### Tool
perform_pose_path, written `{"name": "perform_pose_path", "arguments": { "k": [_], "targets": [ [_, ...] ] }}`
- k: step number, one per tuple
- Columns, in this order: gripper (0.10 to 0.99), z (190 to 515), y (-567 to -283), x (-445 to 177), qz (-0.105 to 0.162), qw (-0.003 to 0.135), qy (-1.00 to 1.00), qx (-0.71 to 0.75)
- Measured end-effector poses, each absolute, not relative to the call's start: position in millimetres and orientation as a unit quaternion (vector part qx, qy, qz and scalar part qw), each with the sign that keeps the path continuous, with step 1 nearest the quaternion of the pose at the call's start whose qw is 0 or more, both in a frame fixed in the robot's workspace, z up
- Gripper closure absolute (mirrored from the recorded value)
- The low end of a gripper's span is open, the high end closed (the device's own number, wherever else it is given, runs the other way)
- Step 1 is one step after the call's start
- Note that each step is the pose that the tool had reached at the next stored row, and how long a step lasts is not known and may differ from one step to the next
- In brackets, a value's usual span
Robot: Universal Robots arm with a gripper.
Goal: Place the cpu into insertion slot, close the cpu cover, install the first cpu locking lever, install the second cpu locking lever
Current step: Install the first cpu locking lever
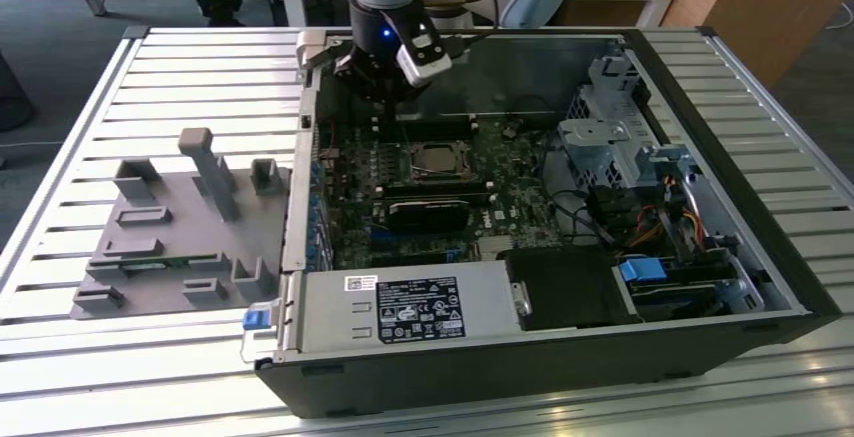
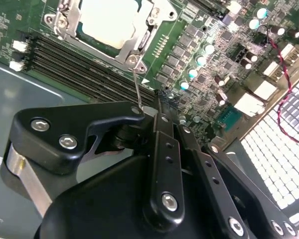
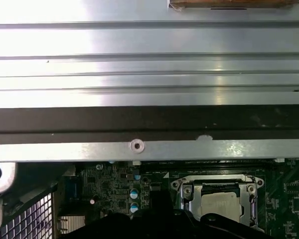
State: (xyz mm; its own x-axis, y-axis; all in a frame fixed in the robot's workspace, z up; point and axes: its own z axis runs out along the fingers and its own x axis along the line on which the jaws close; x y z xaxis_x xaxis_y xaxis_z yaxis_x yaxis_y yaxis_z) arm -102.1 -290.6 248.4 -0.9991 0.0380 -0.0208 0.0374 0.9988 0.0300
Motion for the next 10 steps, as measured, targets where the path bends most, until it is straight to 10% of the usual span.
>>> {"name": "perform_pose_path", "arguments": {
  "k": [10],
  "targets": [
    [0.98, 248, -291, -88, 0.015, 0.011, 1.0, 0.019]
  ]
}}
